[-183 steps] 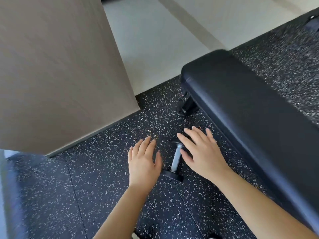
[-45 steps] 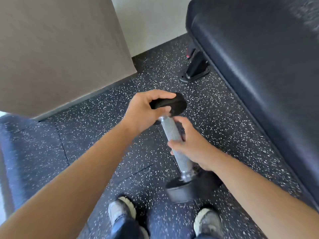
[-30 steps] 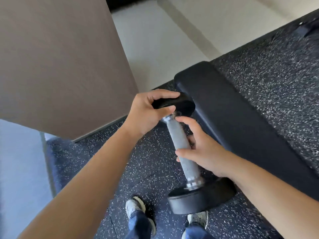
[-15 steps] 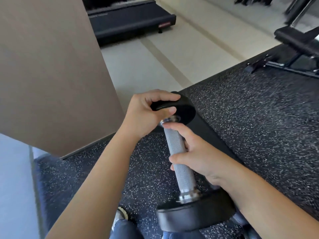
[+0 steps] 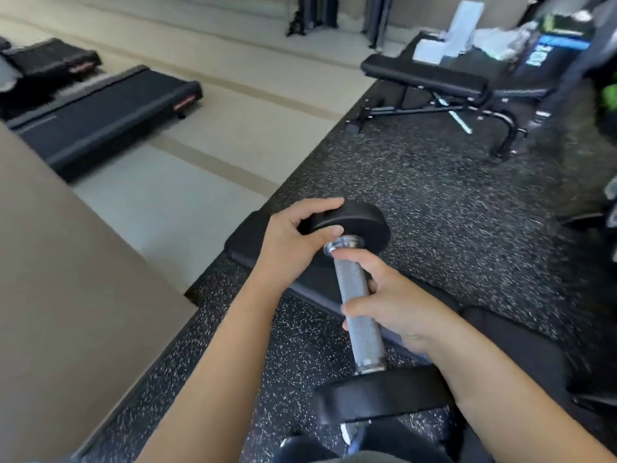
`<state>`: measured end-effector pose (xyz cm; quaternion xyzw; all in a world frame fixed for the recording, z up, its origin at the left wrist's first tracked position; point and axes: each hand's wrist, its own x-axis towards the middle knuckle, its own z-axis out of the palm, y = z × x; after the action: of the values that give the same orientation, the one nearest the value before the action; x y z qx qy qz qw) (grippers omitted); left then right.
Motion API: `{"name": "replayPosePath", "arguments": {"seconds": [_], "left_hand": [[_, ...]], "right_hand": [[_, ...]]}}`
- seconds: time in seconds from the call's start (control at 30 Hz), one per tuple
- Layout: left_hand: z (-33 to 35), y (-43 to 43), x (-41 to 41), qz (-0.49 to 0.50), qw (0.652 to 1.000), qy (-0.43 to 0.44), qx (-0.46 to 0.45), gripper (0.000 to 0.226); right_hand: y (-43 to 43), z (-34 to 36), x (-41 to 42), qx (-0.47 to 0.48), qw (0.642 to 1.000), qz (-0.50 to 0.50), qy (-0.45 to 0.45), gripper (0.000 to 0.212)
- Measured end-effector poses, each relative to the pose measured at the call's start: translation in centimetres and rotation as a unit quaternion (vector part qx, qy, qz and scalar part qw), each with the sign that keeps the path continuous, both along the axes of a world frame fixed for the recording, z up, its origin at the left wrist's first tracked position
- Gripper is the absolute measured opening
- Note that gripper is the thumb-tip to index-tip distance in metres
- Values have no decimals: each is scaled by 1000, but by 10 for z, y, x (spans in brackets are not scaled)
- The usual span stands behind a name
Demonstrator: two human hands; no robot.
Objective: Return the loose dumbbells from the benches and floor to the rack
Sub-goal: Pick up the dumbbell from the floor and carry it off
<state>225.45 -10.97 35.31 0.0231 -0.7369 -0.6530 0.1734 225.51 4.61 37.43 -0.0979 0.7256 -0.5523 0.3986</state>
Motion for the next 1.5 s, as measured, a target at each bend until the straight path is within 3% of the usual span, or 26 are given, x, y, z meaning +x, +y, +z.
{"name": "replayPosePath", "arguments": {"seconds": [0.33,0.63,0.8,1.5], "left_hand": [[26,69,-33,-201,979,23,1,44],[50,166,-22,-357,931,77,20,40],[61,234,4,-442,891,95,37,37],[54,628,275,-691,719,54,45,34]], "right_hand": [[51,23,38,16,977,-210,32,66],[117,46,93,51,921,-370,110,67],[162,56,139,46,879,-464,96,67],[453,56,433,70,677,-726,102,62]]}}
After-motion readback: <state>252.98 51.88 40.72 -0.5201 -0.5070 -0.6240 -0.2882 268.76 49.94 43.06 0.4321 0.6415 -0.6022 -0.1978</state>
